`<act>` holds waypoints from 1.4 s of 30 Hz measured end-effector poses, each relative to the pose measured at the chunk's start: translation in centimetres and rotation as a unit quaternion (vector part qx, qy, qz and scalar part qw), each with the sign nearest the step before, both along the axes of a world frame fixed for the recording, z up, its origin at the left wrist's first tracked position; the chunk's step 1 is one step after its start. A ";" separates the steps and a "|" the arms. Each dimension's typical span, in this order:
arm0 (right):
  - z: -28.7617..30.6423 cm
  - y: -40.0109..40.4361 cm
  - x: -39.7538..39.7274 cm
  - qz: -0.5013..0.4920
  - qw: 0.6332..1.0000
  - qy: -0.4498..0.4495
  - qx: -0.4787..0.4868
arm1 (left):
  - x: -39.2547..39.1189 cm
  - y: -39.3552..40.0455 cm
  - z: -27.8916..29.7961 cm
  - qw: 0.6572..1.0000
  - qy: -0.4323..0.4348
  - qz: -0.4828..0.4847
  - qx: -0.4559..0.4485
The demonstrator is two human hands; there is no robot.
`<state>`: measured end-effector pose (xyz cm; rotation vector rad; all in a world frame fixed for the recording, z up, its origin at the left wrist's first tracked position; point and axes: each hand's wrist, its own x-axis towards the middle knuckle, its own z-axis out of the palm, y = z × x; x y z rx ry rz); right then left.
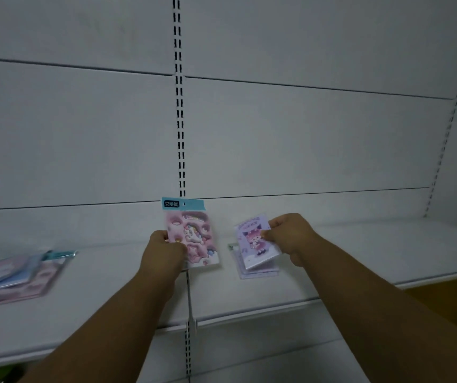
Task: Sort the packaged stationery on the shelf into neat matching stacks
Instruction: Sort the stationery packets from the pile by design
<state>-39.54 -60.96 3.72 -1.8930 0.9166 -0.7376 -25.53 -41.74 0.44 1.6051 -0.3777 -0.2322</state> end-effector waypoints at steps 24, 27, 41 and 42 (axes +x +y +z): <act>5.9 -4.3 -2.8 0.006 0.991 -0.126 0.049 | -6.4 -7.8 3.4 0.955 0.063 -0.280 -0.076; 5.6 -8.0 -5.3 -0.011 0.994 -0.099 0.048 | -8.6 -11.2 3.2 0.959 0.033 -0.282 -0.024; -0.6 -23.9 -4.7 0.053 0.946 0.200 -0.248 | -12.7 -26.4 -0.8 0.912 -0.227 -0.063 0.336; -1.2 -24.2 -4.2 0.062 0.937 0.209 -0.273 | -12.7 -26.7 -1.0 0.903 -0.233 -0.047 0.359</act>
